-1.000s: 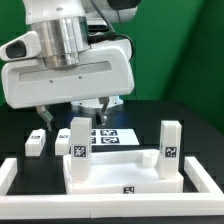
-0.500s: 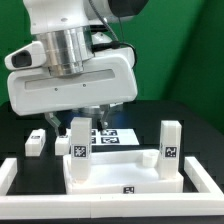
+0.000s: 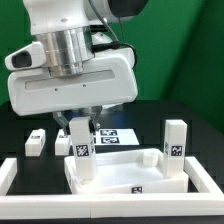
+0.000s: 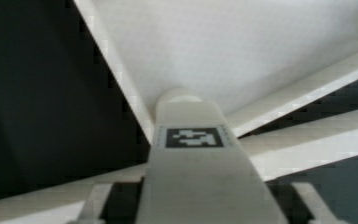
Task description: Assemble desk
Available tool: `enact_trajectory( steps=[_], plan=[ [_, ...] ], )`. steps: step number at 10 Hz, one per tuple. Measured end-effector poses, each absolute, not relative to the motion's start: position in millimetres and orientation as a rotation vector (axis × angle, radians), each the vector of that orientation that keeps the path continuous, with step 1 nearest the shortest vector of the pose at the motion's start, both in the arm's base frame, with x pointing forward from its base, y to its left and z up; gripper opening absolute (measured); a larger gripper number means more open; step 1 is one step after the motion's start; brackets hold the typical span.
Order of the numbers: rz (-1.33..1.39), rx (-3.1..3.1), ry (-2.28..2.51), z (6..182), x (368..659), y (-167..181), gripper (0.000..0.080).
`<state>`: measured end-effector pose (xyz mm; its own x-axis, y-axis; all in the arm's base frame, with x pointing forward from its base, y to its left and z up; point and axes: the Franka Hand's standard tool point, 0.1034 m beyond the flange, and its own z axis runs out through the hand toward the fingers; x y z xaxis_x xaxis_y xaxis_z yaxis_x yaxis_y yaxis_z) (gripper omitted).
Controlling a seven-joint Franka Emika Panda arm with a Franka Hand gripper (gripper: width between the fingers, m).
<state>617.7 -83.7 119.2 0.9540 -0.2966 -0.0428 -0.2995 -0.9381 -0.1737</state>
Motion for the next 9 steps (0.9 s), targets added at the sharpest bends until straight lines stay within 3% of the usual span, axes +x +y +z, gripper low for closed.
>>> enact_trajectory(
  steps=[7, 9],
  plan=[
    [0.117, -2.441, 1.702, 115.5, 637, -47, 0.0290],
    [0.117, -2.441, 1.702, 115.5, 637, -47, 0.0291]
  ],
)
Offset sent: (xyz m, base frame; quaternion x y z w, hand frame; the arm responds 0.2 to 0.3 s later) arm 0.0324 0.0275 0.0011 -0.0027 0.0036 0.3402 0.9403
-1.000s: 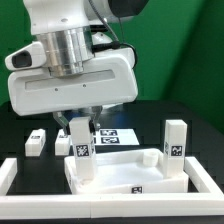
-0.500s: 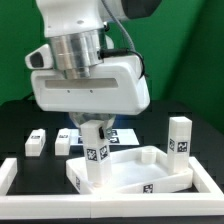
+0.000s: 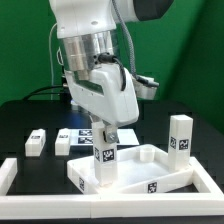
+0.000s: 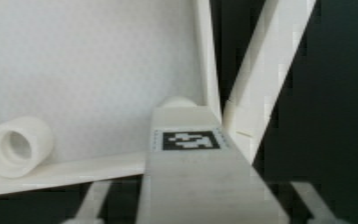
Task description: Assemble desk
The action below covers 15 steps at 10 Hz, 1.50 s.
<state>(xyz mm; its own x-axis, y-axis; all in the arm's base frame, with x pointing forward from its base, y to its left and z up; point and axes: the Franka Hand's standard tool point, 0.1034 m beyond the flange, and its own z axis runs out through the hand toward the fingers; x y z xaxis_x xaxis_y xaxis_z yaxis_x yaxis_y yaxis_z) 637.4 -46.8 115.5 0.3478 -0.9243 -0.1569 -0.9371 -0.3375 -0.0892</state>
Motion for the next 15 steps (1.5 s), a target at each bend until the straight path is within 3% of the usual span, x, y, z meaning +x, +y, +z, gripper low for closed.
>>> enact_trajectory(
  steps=[3, 4, 5, 7, 12, 15],
  plan=[
    [0.117, -2.441, 1.702, 115.5, 637.4, -46.8, 0.0291],
    [0.117, -2.441, 1.702, 115.5, 637.4, -46.8, 0.0403],
    [0.117, -2.441, 1.702, 115.5, 637.4, -46.8, 0.0403],
    [0.117, -2.441, 1.702, 115.5, 637.4, -46.8, 0.0627],
    [0.084, -2.642, 1.354, 115.1, 636.7, -45.9, 0.0649],
    [0.030, -2.921, 0.603, 109.3, 627.5, -38.6, 0.0649]
  ],
)
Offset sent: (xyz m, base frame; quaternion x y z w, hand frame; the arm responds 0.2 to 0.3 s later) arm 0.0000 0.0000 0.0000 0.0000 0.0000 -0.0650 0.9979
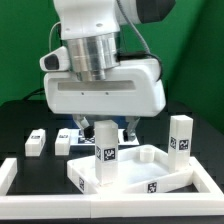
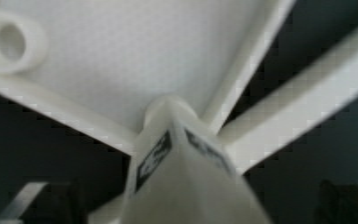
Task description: Assemble desk
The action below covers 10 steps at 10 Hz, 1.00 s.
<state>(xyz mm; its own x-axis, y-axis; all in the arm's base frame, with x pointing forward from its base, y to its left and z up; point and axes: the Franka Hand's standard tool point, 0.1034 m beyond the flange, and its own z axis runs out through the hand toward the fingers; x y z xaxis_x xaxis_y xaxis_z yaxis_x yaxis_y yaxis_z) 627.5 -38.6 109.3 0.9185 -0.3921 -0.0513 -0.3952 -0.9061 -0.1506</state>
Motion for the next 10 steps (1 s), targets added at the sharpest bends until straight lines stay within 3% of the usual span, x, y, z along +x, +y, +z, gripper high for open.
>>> enact_trajectory(
  steps=[3, 6, 8, 10],
  plan=[
    [-0.015, -2.983, -0.002, 109.5, 627.4, -39.7, 0.0649],
    [-0.014, -2.982, -0.017, 108.4, 627.1, -39.7, 0.0640],
    [-0.009, -2.984, 0.048, 107.9, 627.0, -41.1, 0.0304],
    [0.008, -2.964, 0.353, 109.9, 629.0, -47.1, 0.0290]
  ],
)
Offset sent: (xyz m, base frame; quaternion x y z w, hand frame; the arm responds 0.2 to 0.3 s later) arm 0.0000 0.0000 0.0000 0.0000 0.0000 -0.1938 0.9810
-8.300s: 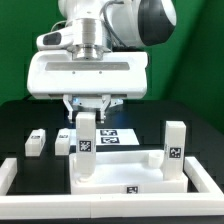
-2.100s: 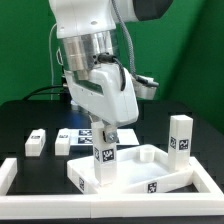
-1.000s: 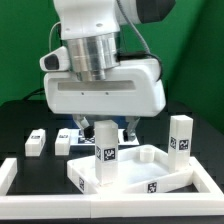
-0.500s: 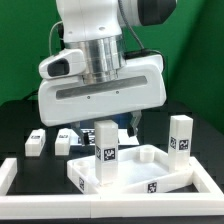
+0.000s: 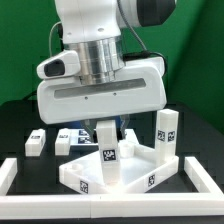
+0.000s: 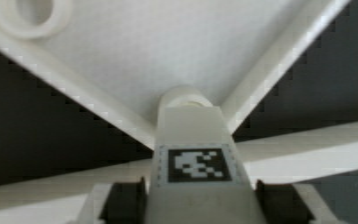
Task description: Assemble desk
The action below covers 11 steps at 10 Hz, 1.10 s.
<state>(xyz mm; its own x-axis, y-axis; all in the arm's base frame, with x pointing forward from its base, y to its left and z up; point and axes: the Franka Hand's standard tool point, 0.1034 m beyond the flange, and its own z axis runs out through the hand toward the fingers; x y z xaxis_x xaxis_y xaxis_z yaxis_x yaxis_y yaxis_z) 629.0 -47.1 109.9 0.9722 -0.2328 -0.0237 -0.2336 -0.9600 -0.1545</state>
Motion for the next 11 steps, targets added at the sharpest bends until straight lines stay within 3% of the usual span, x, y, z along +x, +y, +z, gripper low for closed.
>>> enact_trajectory(
  steps=[2, 6, 11],
  plan=[
    [0.039, -2.871, 0.861, 115.5, 633, -60, 0.0290],
    [0.111, -2.494, 1.625, 108.4, 634, -43, 0.0290],
    [0.113, -2.208, 2.015, 100.7, 633, -6, 0.0290]
  ],
)
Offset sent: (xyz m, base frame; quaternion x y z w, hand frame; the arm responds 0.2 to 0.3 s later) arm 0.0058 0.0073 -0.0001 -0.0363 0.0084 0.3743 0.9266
